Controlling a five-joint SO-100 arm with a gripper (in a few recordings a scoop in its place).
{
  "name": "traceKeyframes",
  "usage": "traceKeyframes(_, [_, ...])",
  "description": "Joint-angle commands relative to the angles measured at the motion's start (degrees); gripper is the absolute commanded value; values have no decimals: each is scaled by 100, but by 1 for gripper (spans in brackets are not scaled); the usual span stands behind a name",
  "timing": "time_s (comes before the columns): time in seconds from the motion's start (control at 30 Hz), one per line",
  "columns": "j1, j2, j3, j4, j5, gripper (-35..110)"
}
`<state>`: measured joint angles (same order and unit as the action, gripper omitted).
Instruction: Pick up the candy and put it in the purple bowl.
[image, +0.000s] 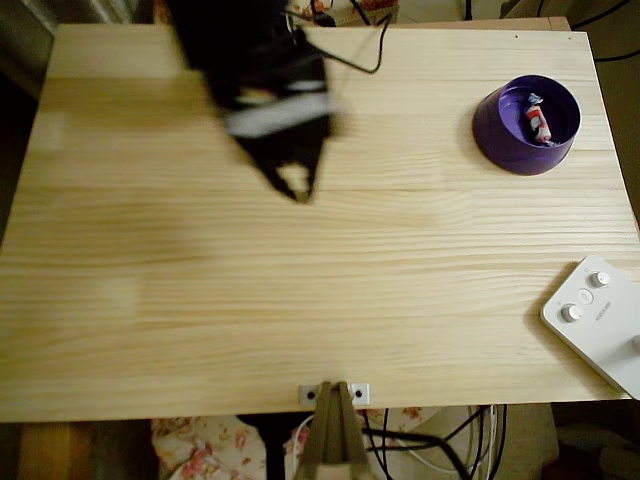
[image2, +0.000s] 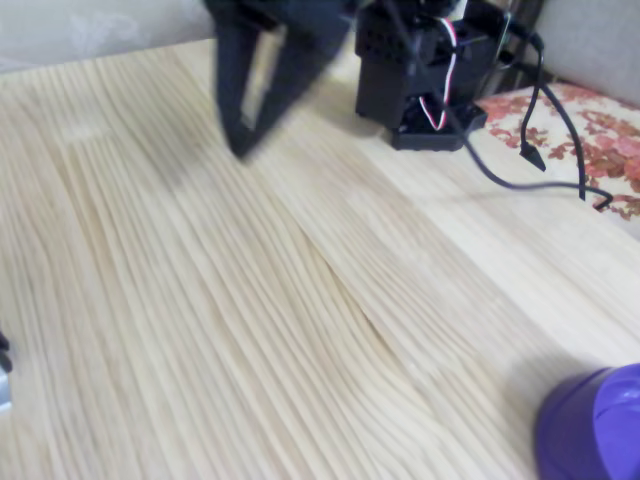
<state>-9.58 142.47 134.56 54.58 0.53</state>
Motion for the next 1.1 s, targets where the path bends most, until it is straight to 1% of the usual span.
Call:
traceKeyframes(0.0, [817,1143,290,88,202,-1])
traceKeyframes(0.1, [1248,1819,870,149,290,-1])
traceKeyframes(0.23, [1635,2180,1415,185,343,-1])
traceKeyframes(0.7, [1600,4649,3463,677,360,-1])
traceKeyframes(1.07, [1749,4658,3788,598,466,-1])
